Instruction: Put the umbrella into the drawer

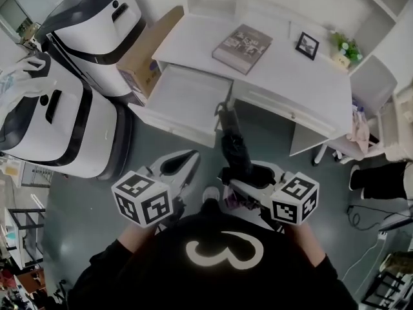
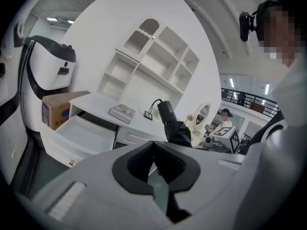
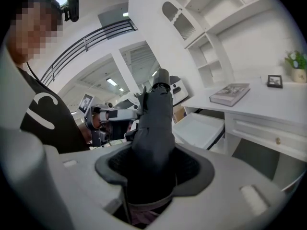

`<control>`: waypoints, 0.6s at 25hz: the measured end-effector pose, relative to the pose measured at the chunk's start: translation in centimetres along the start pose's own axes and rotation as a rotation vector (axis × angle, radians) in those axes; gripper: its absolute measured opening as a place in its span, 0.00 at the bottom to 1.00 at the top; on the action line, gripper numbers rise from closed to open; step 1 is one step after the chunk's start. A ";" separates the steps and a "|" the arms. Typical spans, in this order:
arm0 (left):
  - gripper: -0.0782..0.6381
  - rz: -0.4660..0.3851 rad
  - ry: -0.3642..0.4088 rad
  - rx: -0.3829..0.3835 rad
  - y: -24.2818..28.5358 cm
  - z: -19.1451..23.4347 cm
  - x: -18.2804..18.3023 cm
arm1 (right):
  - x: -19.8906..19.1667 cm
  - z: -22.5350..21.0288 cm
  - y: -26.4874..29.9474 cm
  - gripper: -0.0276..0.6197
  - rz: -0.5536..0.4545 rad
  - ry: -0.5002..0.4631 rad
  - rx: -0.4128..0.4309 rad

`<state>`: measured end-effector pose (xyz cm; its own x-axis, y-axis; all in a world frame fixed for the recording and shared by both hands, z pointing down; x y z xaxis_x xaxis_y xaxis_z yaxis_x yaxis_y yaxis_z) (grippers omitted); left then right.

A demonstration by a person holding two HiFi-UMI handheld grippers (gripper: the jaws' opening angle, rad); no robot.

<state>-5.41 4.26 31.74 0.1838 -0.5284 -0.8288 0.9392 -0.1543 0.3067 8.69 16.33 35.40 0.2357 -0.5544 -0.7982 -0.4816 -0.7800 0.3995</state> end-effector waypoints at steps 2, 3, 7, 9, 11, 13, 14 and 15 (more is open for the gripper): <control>0.12 0.005 -0.011 0.000 1.5 2.3 1.2 | 1.4 -1.8 1.9 0.40 0.022 0.008 -0.001; 0.12 0.008 -0.016 0.002 2.2 3.4 1.8 | 2.1 -2.7 2.8 0.40 0.030 0.012 -0.003; 0.12 0.010 -0.031 0.011 4.0 7.5 3.9 | 4.5 -5.6 6.1 0.40 0.050 0.026 -0.014; 0.12 0.009 -0.025 0.016 4.7 8.8 4.8 | 5.3 -6.6 7.5 0.39 0.055 0.025 -0.015; 0.12 0.011 -0.021 0.020 5.2 9.7 5.3 | 5.9 -7.3 8.3 0.40 0.061 0.023 -0.012; 0.12 0.010 -0.026 0.029 5.4 10.4 5.7 | 6.6 -7.9 9.0 0.40 0.071 0.011 -0.009; 0.12 0.009 -0.029 0.035 5.5 10.8 5.8 | 6.9 -8.2 9.3 0.40 0.076 0.002 -0.009; 0.12 0.008 -0.031 0.042 5.7 11.1 5.8 | 7.3 -8.5 9.6 0.40 0.080 -0.007 -0.008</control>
<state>-2.25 -8.98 33.85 0.1813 -0.5550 -0.8119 0.9246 -0.1851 0.3330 12.93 2.32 37.30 0.1912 -0.6128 -0.7668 -0.4920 -0.7358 0.4654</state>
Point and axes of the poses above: the fingertips, and each gripper's own axes: y forward along the fingers, z to its left, x out of its top, the point moved 6 cm from there along -y, backward along the fingers, and after that the axes turned 2 degrees about -z, right-handed, at the moved point
